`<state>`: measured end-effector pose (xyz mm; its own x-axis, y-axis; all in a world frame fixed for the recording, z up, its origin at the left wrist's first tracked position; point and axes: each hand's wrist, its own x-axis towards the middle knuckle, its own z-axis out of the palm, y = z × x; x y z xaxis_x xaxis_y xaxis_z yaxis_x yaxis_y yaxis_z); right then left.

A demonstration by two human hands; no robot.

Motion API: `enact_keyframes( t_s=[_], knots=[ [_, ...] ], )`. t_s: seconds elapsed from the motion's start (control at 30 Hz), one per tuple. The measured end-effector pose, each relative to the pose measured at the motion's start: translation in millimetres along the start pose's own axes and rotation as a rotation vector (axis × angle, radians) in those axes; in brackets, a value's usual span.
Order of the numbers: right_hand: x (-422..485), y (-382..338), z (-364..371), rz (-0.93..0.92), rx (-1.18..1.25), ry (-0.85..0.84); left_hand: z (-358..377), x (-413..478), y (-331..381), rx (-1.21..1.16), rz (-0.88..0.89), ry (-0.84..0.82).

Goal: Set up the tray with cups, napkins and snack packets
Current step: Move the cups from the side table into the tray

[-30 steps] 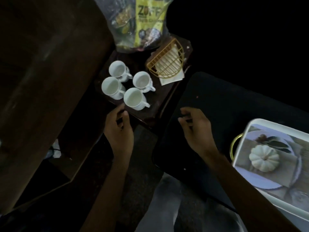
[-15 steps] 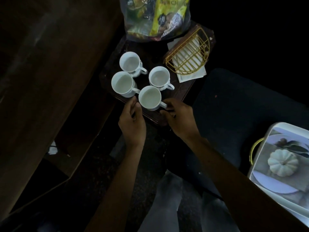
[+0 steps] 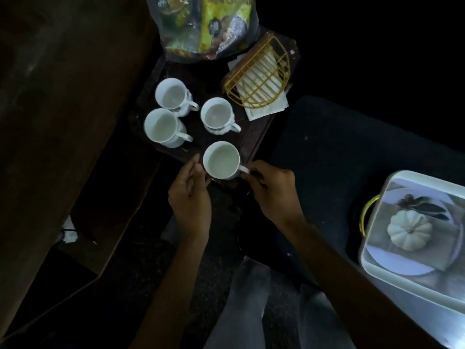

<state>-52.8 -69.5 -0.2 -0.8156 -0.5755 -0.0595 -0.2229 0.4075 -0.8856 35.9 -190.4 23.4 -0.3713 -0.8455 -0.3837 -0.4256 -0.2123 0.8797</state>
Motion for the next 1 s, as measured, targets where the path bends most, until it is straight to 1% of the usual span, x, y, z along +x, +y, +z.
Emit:
enact_keyframes(
  t_s=[0.17, 0.3, 0.4, 0.57, 0.7, 1.0],
  knots=[
    [-56, 17, -54, 0.046, 0.031, 0.030, 22, -66, 0, 0.058, 0.004, -0.115],
    [-114, 41, -111, 0.123, -0.080, 0.052, 55, -136, -14, 0.075, -0.066, -0.198],
    [-157, 65, -150, 0.230, -0.123, 0.097, 85, -186, -29, 0.095, -0.097, -0.291],
    [-211, 102, -199, 0.323, -0.180, 0.217, 134, -246, -59, 0.147, -0.126, -0.403],
    [-234, 126, -219, 0.379, -0.190, 0.264, 165, -269, -76, 0.207, -0.096, -0.474],
    [-240, 161, -226, 0.391, -0.077, 0.262, 202, -269, -90, 0.321, -0.074, -0.480]
  ],
)
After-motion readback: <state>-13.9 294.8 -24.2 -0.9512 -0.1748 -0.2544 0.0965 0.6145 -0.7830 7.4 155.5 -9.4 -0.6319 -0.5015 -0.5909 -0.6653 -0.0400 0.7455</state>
